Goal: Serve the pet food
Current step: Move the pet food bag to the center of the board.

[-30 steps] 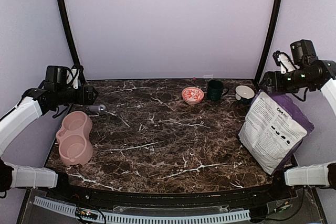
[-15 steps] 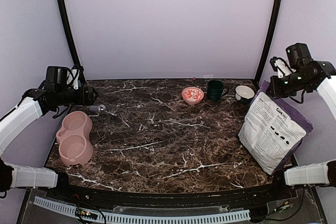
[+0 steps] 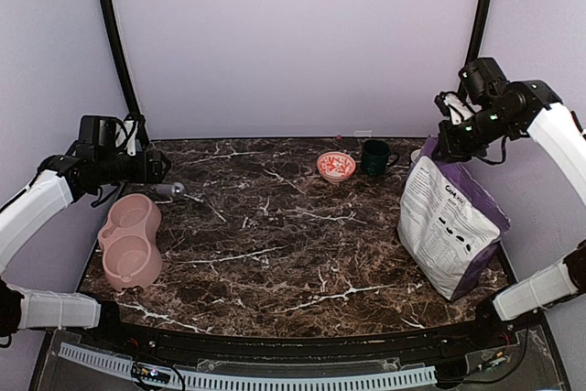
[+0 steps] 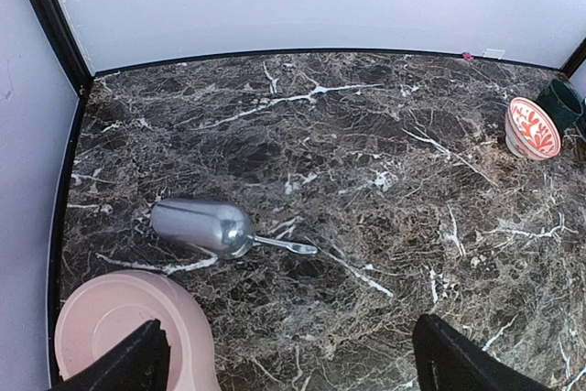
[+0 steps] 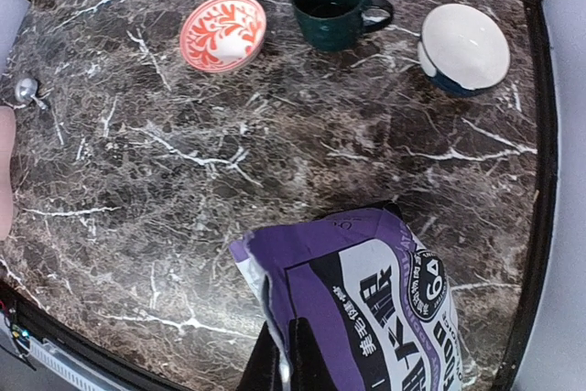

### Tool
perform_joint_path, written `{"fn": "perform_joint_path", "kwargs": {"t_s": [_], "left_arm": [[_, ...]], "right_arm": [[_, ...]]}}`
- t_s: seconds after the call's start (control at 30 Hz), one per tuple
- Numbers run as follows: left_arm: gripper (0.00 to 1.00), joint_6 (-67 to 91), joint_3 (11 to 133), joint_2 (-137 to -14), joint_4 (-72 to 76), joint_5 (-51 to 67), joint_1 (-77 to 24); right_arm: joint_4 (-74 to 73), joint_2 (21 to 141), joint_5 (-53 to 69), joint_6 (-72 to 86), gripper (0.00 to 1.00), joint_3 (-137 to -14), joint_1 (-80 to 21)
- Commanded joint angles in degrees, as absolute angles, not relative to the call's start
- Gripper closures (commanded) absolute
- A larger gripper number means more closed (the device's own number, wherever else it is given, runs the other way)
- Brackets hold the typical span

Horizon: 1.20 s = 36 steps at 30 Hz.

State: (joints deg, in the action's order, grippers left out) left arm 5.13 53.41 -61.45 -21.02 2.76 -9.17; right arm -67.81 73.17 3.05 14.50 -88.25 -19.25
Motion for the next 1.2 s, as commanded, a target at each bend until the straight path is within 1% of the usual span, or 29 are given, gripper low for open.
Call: {"fn": "perform_joint_path", "kwargs": {"t_s": [0.0, 0.33, 0.43, 0.5, 0.53, 0.57, 0.6, 0.63, 0.67, 0.7, 0.77, 0.87, 1.03, 1.07, 1.1, 1.17], "left_arm": [[0.05, 4.62, 52.72, -59.59, -20.21, 3.44, -8.85], [0.05, 4.66, 52.66, -59.58, -20.30, 3.73, -8.80], [0.06, 4.66, 52.67, -59.59, -20.32, 3.77, -8.84], [0.05, 4.66, 52.66, -59.44, -20.40, 3.78, -8.80], [0.05, 4.66, 52.56, -59.34, -20.37, 3.71, -8.83], [0.05, 4.69, 52.54, -59.29, -20.39, 3.69, -8.85], [0.06, 4.72, 52.48, -59.18, -20.38, 3.63, -8.84], [0.05, 4.70, 52.47, -59.17, -20.32, 3.65, -8.87], [0.06, 4.66, 52.47, -59.15, -20.30, 3.58, -8.84], [0.06, 4.64, 52.47, -59.26, -20.35, 3.52, -8.80], [0.06, 4.61, 52.56, -59.24, -20.39, 3.51, -8.84], [0.06, 4.57, 52.54, -59.24, -20.41, 3.18, -8.89], [0.06, 4.56, 52.63, -59.93, -20.40, 3.38, -8.82], [0.06, 4.50, 52.71, -60.08, -20.39, 3.34, -8.85], [0.06, 4.46, 52.67, -60.23, -20.39, 3.34, -8.86], [0.06, 4.46, 52.71, -60.50, -20.39, 3.28, -8.82]], "right_arm": [[-52.45, 74.96, 6.78, 21.62, 1.00, -97.70, -24.77], [-44.58, 82.54, 7.63, 31.80, 1.00, -102.94, -32.07], [-43.50, 85.05, 7.45, 31.62, 1.00, -104.53, -32.91], [-44.06, 86.10, 4.96, 30.20, 1.00, -105.04, -32.95], [-44.84, 86.39, 3.42, 28.81, 0.98, -105.48, -32.95], [-46.42, 86.66, 1.88, 27.17, 0.86, -106.24, -32.88], [-48.25, 86.88, 0.59, 25.41, 0.70, -107.04, -32.81], [-51.23, 86.92, -0.34, 23.92, 0.51, -107.53, -32.80], [-53.51, 86.80, -0.99, 22.05, 0.38, -107.85, -32.66], [-55.82, 86.69, -1.02, 21.07, 0.31, -107.92, -32.64], [-60.04, 86.11, -0.73, 19.00, 0.24, -107.42, -32.59], [-64.51, 84.14, 1.10, 17.54, 0.20, -104.33, -32.63], [-69.30, 81.35, 1.36, 16.51, 0.21, -98.55, -32.64], [-69.50, 80.76, 1.41, 16.49, 0.23, -97.58, -32.62], [-69.59, 80.31, 1.66, 16.46, 0.27, -96.59, -32.66], [-69.21, 79.79, 2.38, 16.63, 0.41, -95.01, -32.61]]}}
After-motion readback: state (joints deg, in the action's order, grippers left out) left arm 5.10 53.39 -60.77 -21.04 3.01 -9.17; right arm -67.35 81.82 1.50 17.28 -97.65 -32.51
